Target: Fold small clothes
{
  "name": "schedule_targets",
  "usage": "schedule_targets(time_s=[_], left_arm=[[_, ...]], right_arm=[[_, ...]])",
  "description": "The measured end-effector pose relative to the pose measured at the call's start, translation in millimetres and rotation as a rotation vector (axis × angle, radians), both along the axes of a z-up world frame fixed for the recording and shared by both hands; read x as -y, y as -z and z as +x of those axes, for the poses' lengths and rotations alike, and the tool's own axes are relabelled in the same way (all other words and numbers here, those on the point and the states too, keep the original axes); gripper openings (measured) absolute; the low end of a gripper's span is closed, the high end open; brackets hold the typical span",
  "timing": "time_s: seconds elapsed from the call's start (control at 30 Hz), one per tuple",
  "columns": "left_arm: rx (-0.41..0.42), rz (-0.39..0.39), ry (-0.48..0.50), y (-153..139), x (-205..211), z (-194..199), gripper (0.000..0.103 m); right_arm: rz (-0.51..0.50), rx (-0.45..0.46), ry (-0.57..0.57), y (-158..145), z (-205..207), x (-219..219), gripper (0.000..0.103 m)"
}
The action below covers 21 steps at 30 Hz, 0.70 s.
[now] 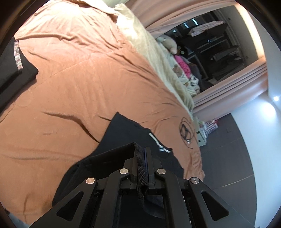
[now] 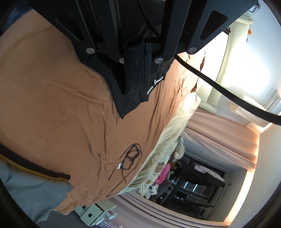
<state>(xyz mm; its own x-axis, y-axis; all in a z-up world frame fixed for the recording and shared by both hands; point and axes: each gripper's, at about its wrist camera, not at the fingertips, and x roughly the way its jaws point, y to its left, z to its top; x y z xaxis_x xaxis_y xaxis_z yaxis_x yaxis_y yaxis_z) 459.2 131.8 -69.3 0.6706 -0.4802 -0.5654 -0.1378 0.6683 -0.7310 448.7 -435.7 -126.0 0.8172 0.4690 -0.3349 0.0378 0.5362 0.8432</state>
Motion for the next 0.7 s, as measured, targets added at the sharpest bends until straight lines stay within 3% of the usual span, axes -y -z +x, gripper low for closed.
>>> schedule_targets(time_s=[0.33, 0.53, 0.7], left_arm=[[-0.077, 0.047, -0.017, 44.2, 2.8, 57.0, 0.004], [-0.091, 0.087, -0.035, 56.2, 5.2, 83.1, 0.004], [-0.158, 0.121, -0.03, 76.3, 8.9, 103.4, 0.005]], right_arm=[[-0.031, -0.062, -0.027, 2.4, 35.6, -4.2, 0.0], [-0.06, -0.08, -0.031, -3.7, 45.5, -6.4, 0.0], [-0.115, -0.173, -0.032, -4.7, 51.5, -13.6, 0.0]])
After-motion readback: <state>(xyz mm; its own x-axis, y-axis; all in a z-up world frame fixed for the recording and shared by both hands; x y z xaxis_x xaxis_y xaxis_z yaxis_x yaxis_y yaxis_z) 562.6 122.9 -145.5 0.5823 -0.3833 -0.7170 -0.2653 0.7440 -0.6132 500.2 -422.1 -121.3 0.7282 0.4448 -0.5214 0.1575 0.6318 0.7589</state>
